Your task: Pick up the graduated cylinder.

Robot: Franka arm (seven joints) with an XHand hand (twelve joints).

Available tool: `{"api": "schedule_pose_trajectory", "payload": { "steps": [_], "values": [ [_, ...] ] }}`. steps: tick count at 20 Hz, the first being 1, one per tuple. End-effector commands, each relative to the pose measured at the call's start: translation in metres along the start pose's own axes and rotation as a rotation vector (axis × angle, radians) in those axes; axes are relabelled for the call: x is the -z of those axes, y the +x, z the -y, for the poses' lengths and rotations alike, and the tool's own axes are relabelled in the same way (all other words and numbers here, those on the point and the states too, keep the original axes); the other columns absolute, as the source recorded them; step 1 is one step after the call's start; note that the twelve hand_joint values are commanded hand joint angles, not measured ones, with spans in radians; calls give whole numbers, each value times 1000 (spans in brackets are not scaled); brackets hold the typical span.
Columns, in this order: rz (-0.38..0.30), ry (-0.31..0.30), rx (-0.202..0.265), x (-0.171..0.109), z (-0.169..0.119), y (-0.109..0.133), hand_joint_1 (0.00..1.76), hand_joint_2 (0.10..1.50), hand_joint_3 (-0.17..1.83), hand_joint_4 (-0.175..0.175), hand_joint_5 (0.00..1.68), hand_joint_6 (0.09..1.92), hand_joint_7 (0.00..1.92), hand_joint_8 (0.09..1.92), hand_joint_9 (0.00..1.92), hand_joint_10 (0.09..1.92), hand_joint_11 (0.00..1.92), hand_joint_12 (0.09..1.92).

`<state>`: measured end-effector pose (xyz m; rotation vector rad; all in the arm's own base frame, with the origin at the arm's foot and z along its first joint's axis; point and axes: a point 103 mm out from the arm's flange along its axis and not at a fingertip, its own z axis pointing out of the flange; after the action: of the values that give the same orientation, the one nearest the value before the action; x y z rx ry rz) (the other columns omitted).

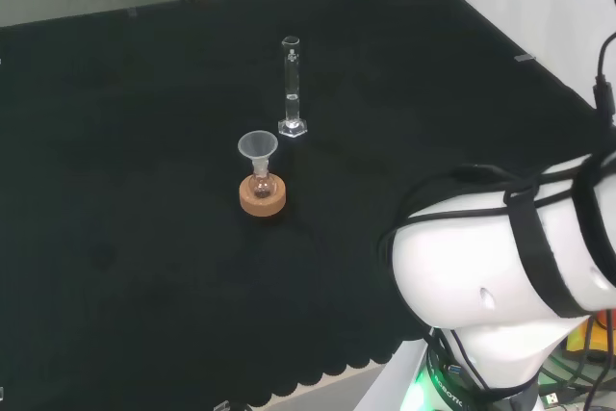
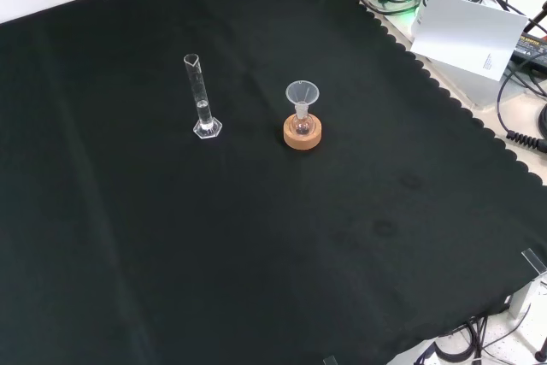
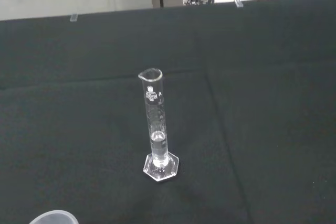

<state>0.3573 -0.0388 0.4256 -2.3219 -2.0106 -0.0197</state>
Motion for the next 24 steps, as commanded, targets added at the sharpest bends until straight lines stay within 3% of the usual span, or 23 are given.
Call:
{"api": "schedule_pose_trajectory", "payload": {
  "steps": [1,11,15,24],
  "values": [
    [-55,-8,9,-45,-69,-25,138,1217,296,-1,250,87,53,505,212,635,68,1367],
    [-159,-43,68,-100,-146,-43,342,1136,268,-12,267,87,133,551,317,656,94,1376],
    [-202,-14,92,-128,-158,-41,424,1104,264,-16,276,87,149,568,338,658,112,1379],
    [-225,53,85,-177,-168,-47,487,1050,309,-21,271,87,140,603,347,651,132,1373]
  ]
}}
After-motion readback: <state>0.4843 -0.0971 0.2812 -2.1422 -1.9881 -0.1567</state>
